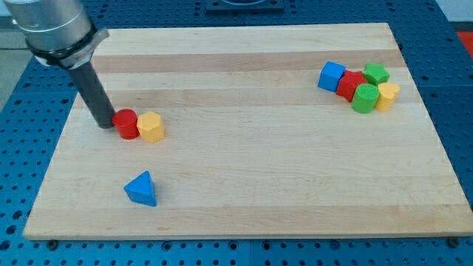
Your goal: Move the yellow heart right to the yellow hexagon
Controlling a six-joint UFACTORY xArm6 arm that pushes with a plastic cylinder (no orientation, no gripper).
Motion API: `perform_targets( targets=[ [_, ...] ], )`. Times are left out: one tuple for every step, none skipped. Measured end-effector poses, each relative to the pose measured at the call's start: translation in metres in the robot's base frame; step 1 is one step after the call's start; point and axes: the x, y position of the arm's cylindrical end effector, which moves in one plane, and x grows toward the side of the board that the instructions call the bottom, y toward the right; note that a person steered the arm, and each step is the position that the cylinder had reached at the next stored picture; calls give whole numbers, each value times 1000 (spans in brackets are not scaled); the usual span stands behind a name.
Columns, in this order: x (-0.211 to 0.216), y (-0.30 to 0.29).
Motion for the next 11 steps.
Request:
perform_targets(
  targets=[
    [3, 19],
    [5, 35],
    [-37, 58],
    [-37, 161],
    [7, 252],
    [49, 334],
    [44, 430],
    [9, 504],
    [-56, 520],
    [-76, 484],
    [-65, 459]
  ],
)
